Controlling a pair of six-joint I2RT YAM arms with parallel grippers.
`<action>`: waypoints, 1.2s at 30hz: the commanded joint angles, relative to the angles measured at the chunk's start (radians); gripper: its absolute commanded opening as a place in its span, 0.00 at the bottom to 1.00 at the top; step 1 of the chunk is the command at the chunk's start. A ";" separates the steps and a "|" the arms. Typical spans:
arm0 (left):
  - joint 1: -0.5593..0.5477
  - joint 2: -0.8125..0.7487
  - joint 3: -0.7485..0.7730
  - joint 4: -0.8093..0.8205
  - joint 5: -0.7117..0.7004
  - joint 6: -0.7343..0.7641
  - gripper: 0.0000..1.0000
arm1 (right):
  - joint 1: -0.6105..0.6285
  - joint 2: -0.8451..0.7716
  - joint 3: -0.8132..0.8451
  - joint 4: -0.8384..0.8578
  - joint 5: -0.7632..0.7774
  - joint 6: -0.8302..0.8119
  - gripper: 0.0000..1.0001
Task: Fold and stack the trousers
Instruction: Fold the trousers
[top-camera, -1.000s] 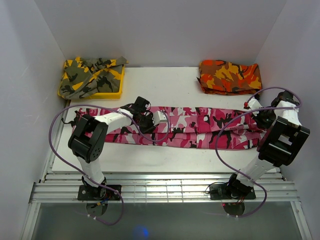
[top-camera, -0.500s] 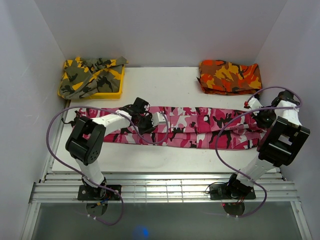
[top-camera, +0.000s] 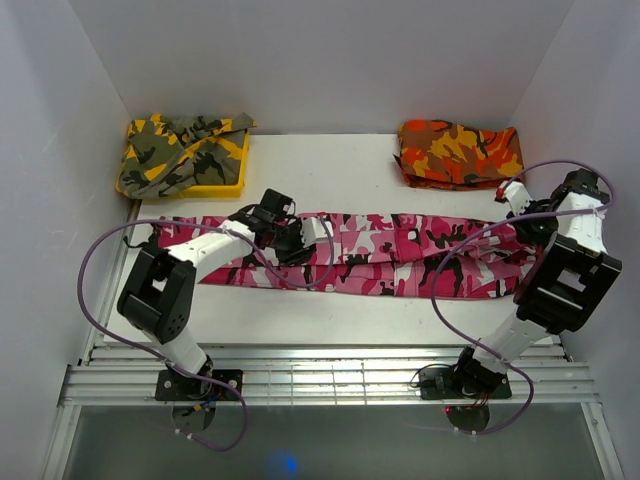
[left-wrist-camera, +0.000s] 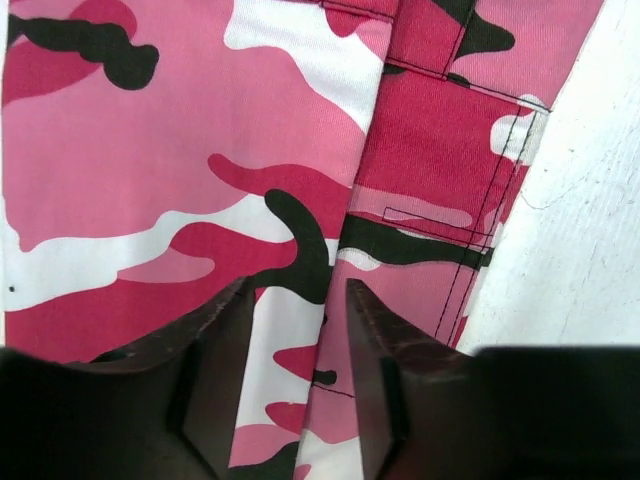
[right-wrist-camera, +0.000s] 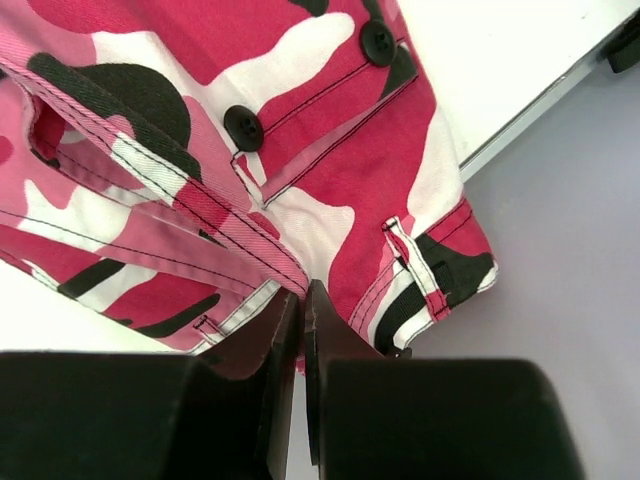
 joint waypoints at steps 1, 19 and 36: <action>-0.005 -0.001 0.008 0.023 0.035 -0.006 0.54 | -0.016 0.027 0.119 -0.043 -0.051 0.058 0.08; -0.052 0.080 -0.031 0.106 0.029 0.029 0.54 | -0.023 0.110 0.259 -0.140 -0.114 0.157 0.08; -0.061 0.123 -0.070 0.253 -0.111 0.020 0.20 | -0.036 0.139 0.368 -0.203 -0.168 0.173 0.08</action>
